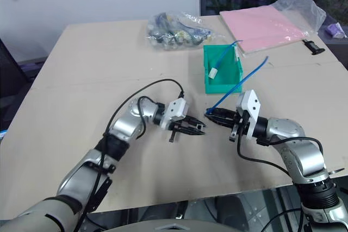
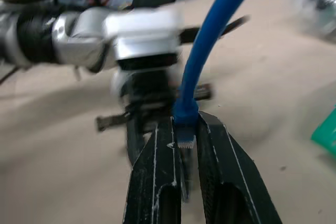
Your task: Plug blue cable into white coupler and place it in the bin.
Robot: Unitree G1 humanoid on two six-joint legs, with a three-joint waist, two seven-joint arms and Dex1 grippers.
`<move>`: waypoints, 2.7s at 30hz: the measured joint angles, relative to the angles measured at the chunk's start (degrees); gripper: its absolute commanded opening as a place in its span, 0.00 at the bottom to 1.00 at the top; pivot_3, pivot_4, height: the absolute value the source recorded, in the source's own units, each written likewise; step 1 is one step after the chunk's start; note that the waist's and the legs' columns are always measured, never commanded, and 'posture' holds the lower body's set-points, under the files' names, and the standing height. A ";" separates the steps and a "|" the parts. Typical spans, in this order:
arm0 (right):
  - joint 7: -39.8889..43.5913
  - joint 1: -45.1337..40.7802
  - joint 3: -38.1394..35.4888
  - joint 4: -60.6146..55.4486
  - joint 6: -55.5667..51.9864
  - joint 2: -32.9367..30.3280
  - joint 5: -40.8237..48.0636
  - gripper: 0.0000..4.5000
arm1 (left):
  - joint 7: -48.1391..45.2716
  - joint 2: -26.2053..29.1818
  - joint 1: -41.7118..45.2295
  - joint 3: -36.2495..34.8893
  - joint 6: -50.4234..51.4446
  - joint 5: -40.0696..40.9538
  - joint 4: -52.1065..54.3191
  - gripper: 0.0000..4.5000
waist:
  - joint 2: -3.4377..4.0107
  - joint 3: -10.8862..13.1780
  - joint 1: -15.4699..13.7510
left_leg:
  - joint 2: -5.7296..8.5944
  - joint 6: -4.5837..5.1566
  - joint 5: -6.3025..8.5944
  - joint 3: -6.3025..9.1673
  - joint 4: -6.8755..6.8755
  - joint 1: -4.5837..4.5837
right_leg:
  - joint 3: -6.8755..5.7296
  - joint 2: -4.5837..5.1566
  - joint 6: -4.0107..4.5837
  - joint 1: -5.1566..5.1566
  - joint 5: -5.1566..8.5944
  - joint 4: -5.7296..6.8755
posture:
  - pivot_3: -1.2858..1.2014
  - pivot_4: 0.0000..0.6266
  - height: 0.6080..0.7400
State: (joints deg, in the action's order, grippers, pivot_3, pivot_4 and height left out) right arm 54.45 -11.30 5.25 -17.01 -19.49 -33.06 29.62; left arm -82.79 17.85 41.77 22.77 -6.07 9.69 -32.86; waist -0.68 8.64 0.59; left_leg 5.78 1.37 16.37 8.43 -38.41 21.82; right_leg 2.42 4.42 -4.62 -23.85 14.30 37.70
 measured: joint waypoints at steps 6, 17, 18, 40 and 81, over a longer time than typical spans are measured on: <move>2.96 -0.04 3.06 3.63 3.73 -0.29 -4.71 0.00 | -3.64 -3.47 5.15 -0.43 -8.79 -1.50 -11.80 0.12 | -0.03 -0.02 -0.21 | 0.02 0.00 -0.01 0.05 -0.11 -0.08 | -0.06 0.02 -0.01 0.14 -0.01 0.07 | 0.52 0.24 1.00; 5.10 -1.43 5.45 6.48 9.90 -0.36 -11.29 0.00 | -4.54 -4.97 5.91 -2.08 -13.92 -2.84 -16.30 0.12 | -0.11 -0.11 -0.36 | 0.05 0.01 0.00 0.08 -0.26 -0.16 | -0.07 0.01 -0.09 0.29 -0.05 0.14 | 0.52 0.24 1.00; 5.15 -1.58 5.56 6.57 10.18 -0.36 -11.54 0.00 | -4.54 -5.02 5.91 -2.09 -14.02 -2.85 -16.38 0.12 | -0.12 -0.12 -0.37 | 0.05 0.01 0.00 0.09 -0.27 -0.16 | -0.08 0.01 -0.09 0.29 -0.05 0.15 | 0.52 0.24 1.00; 5.28 -4.26 8.07 5.50 5.93 -2.68 -14.55 0.00 | -4.38 -5.28 5.54 -2.70 -14.63 -3.67 -16.29 0.12 | -0.25 -0.26 -0.57 | 0.04 0.01 0.00 0.13 -0.30 -0.16 | -0.09 0.00 -0.10 0.28 -0.06 0.17 | 0.52 0.24 1.00; 1.70 -38.86 -3.24 33.90 -21.85 1.09 1.86 0.00 | 32.22 0.39 -6.96 -19.27 40.61 4.22 40.65 0.97 | -0.07 -1.22 0.28 | -0.04 0.09 0.06 -0.03 0.03 0.16 | 0.21 0.17 -0.08 -0.32 -0.05 0.11 | 0.52 0.24 1.00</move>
State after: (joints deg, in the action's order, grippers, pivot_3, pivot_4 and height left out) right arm 56.15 -50.16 2.01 16.89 -41.34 -31.97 31.48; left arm -50.57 18.24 34.81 3.50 34.54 13.91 7.79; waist -0.75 7.42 0.87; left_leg 5.75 1.46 16.43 8.40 -38.38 21.98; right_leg 2.63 4.59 -4.71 -24.17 14.25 37.81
